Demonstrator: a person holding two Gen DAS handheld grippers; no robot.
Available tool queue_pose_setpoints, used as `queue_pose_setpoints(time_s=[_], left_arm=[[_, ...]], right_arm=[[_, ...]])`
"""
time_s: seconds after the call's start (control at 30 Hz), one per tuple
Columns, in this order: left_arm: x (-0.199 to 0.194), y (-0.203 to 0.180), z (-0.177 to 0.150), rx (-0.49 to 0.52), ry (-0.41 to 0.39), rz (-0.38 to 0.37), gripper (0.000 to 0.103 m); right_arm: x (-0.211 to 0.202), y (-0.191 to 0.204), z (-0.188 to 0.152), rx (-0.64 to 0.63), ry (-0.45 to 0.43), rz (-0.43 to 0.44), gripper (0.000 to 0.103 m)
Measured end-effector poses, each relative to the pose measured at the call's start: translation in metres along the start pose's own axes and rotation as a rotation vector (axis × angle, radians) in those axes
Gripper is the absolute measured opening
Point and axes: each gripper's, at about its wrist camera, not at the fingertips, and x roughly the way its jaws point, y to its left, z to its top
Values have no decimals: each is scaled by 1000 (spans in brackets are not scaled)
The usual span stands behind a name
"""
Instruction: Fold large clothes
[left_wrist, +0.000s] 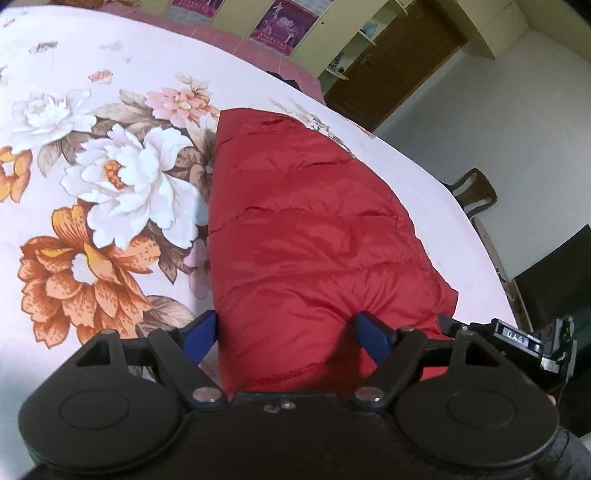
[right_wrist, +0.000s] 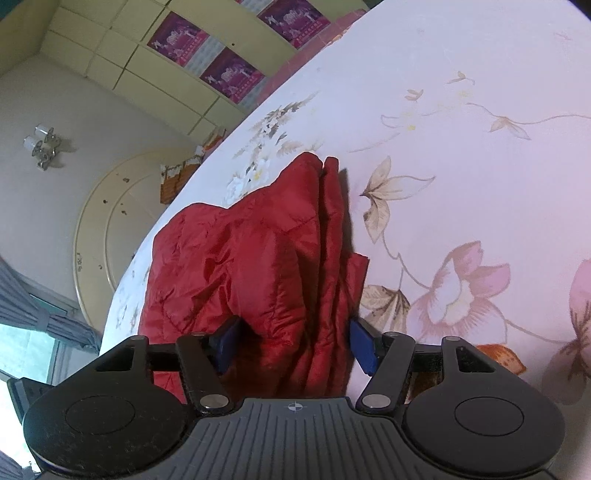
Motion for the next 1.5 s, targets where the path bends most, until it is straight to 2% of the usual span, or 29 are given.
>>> queue_pose_setpoints(time_s=[0.17, 0.27, 0.37, 0.43, 0.47, 0.5, 0.63, 0.67, 0.7, 0.73, 0.77, 0.9, 1.03, 1.1, 1.13, 1.17, 1.23, 1.3, 1.33, 1.37, 1.5], left_arm=[[0, 0, 1, 11, 13, -3, 79], [0, 0, 1, 15, 18, 0, 79], [1, 1, 2, 14, 19, 1, 80], [2, 0, 3, 21, 23, 5, 79], [3, -1, 3, 27, 23, 4, 80], [4, -2, 3, 31, 25, 1, 79], [12, -8, 6, 58, 50, 37, 79], [10, -8, 7, 52, 50, 33, 80], [8, -7, 7, 53, 45, 29, 81], [5, -5, 8, 55, 33, 29, 82], [3, -3, 8, 51, 25, 26, 82], [6, 5, 13, 25, 33, 12, 84], [13, 2, 16, 29, 50, -2, 80], [16, -3, 17, 56, 60, 21, 79], [18, -7, 17, 69, 66, 37, 79], [18, -9, 17, 77, 68, 49, 79], [20, -14, 16, 96, 72, 71, 78], [21, -18, 16, 113, 68, 81, 73], [21, -21, 16, 125, 61, 88, 71], [19, -25, 15, 143, 46, 100, 67], [13, -41, 12, 220, 19, 140, 60]], right_arm=[[-2, -1, -1, 15, 2, 6, 62], [-13, 4, 0, -2, -35, -5, 62], [-10, 2, 3, -9, -23, -22, 62], [-12, 2, 5, -3, -53, -20, 61], [-9, 1, 6, -19, -59, -37, 40], [-2, -3, 8, -3, -31, -45, 38], [-4, -6, 11, 37, -29, -46, 37], [-10, -5, 11, 48, -43, -44, 39], [-15, -4, 11, 58, -56, -42, 46], [-21, -4, 10, 64, -76, -41, 73], [-24, -4, 11, 59, -90, -22, 76], [-10, -8, 16, 69, -38, -7, 75], [1, -4, 19, 48, -28, -24, 75], [4, 2, 20, 18, -6, -44, 75], [6, 4, 20, 3, 4, -46, 71], [10, 4, 19, 2, 20, -40, 60], [16, 4, 18, 14, 33, -27, 54], [19, 4, 17, 14, 37, -23, 47], [20, 5, 17, 20, 46, -14, 37], [21, 6, 15, 17, 47, -9, 31], [14, 15, 13, -21, 22, -10, 24]])
